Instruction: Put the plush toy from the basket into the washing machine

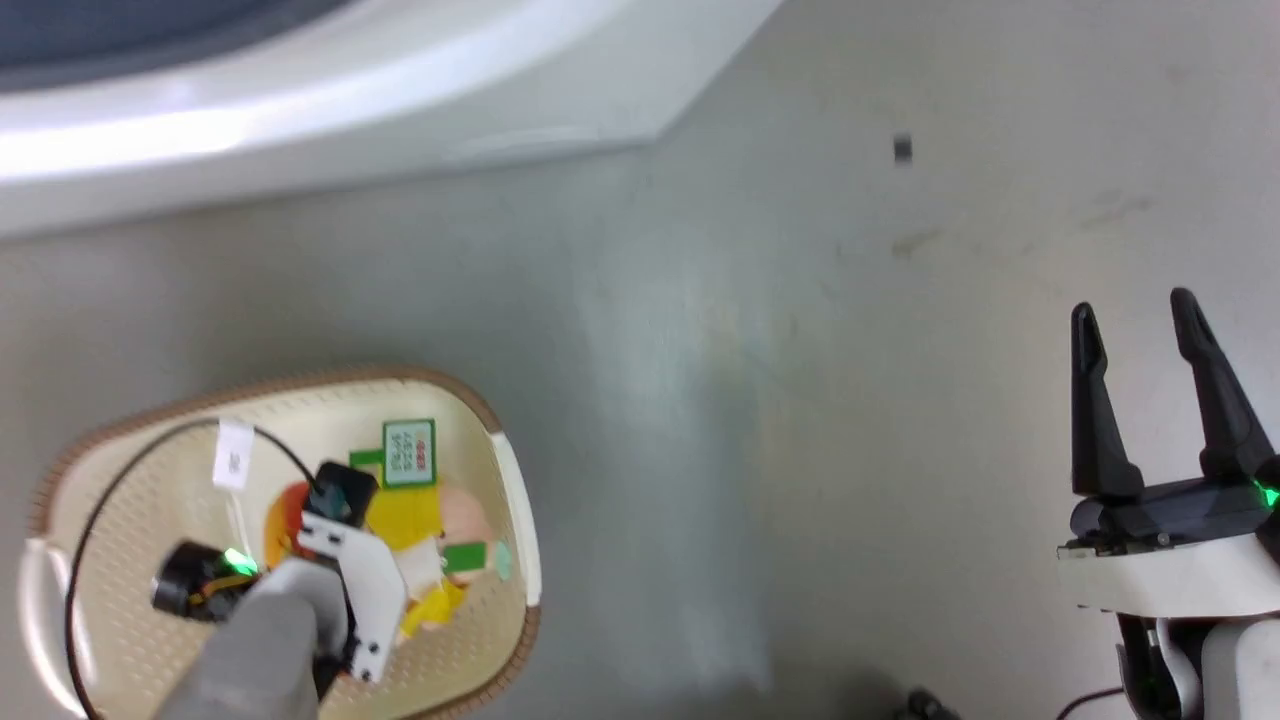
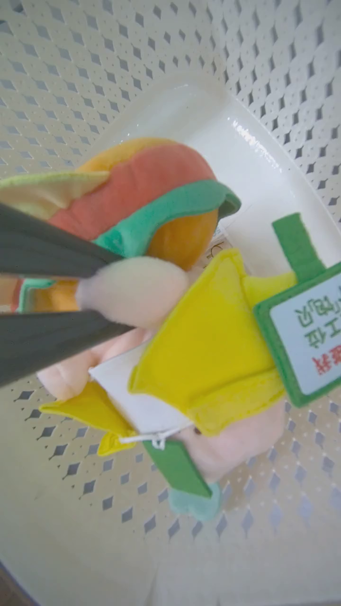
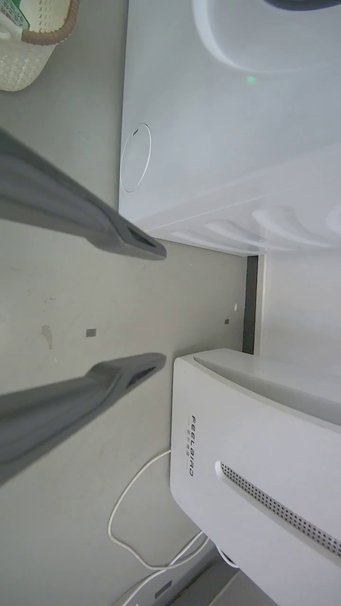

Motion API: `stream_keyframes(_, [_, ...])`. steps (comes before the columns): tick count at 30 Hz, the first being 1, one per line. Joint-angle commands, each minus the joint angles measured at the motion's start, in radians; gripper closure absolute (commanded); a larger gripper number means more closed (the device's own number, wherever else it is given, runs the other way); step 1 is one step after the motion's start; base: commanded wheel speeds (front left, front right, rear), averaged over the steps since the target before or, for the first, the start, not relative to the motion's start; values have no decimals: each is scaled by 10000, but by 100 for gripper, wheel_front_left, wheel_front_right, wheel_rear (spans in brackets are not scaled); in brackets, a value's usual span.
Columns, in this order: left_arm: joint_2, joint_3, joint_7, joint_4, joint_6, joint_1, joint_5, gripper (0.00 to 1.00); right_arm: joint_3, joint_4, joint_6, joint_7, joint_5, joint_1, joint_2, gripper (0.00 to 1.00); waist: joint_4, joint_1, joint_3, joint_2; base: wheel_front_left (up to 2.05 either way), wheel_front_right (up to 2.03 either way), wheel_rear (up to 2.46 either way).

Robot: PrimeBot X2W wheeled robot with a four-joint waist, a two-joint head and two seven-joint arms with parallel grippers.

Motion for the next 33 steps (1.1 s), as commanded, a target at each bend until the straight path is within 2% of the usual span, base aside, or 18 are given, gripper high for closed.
stream_keyframes(1, [-66, 67, -209, 9, 51, 208, -102, 100, -37, 80, -9, -47, -91, 106, 1, 0, 254, 0, -1046, 0, 0, 0, 0])
stream_keyframes(11, [-566, 46, -1802, -93, 7, 906, -368, 100, -201, 479, -9, -47, -215, 625, 1, 0, 935, 0, -2968, 0, 0, 0, 0])
stream_keyframes(17, [-630, 202, -2187, -971, 215, 1368, -525, 100, -436, 630, -9, -47, -227, 946, 1, 0, 1378, 0, -3989, 0, 0, 0, 0])
stream_keyframes(27, [-397, 1360, -2202, -5858, 1036, 3400, -518, 100, -666, 711, -9, -47, -222, 1517, 1, 0, 1983, 0, -5384, 0, 0, 0, 0])
stream_keyframes(33, [-393, 2137, -2203, -8466, 1379, 4405, -302, 100, -677, 702, -9, -47, -190, 1755, 1, 0, 2064, 0, -5811, 0, 0, 0, 0])
